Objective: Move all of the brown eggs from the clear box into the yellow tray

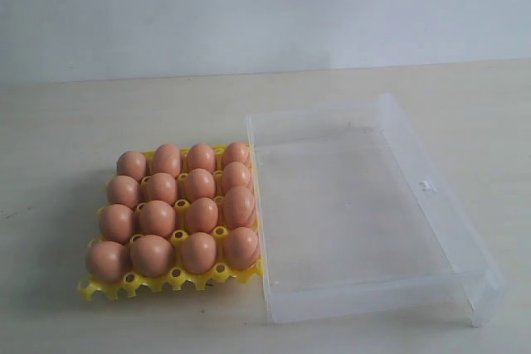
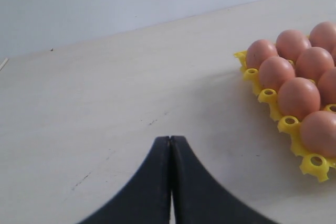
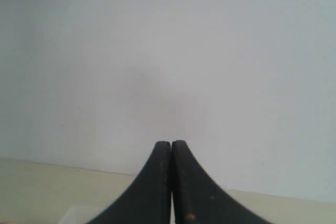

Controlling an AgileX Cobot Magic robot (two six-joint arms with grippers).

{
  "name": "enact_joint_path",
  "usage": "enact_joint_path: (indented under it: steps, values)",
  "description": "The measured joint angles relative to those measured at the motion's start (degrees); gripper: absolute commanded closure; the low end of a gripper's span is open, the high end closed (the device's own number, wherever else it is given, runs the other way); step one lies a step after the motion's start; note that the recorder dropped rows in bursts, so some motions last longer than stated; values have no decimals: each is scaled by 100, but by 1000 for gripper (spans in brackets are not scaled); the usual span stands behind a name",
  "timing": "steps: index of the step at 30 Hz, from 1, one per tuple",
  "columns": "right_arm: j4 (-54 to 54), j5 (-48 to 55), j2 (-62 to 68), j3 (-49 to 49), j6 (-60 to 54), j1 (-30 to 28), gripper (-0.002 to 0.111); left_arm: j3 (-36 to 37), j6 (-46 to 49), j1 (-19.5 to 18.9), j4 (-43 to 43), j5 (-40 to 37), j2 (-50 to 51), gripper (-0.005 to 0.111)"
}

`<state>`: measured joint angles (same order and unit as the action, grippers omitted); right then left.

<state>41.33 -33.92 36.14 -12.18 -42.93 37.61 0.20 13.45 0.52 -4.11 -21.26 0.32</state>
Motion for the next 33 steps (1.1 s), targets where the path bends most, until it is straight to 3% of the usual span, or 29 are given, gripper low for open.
enact_joint_path:
  steps: [6, 11, 20, 33]
  values:
    - [-1922, 2058, -1619, 400, 0, -1830, 108, 0, 0, 0, 0, 0, 0, 107]
    - [-2913, 2752, -2491, 641, -12, -2542, 108, 0, 0, 0, 0, 0, 0, 107]
    - [-3764, 4173, -3441, 641, -12, -3247, 108, 0, 0, 0, 0, 0, 0, 107]
    - [-3753, 4794, -3584, 930, -12, -3338, 108, 0, 0, 0, 0, 0, 0, 107]
